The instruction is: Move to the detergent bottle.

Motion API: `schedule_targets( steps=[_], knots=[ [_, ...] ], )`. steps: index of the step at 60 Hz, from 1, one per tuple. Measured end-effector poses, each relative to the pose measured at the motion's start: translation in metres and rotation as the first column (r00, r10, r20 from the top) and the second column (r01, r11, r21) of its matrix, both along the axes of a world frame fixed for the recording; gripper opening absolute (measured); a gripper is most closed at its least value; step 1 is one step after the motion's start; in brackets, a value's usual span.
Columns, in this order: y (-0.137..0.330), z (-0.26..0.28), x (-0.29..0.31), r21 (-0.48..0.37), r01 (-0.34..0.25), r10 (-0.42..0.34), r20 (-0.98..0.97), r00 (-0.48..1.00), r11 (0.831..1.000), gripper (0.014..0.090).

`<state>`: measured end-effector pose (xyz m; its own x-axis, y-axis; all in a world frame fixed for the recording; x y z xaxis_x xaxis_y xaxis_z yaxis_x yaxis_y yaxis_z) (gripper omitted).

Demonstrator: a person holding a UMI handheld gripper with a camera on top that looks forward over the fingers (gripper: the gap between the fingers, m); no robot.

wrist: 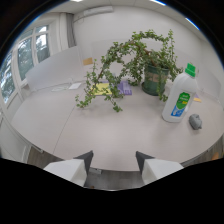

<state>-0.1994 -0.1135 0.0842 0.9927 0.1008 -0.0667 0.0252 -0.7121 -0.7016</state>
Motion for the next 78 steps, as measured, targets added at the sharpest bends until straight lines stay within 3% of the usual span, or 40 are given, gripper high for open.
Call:
schedule_targets(
  steps=[19,47,78],
  knots=[
    [-0.007,-0.003,0.024,-0.013,0.008,-0.008,-0.014,1.000,1.000,0.0844],
    [-0.008,-0.018,0.196,-0.017,0.121,-0.120,0.053,0.991,0.993,0.0848],
    [0.101,-0.036,0.253,0.074,0.017,-0.020,0.045,0.999,0.997,0.0847]
  ],
)
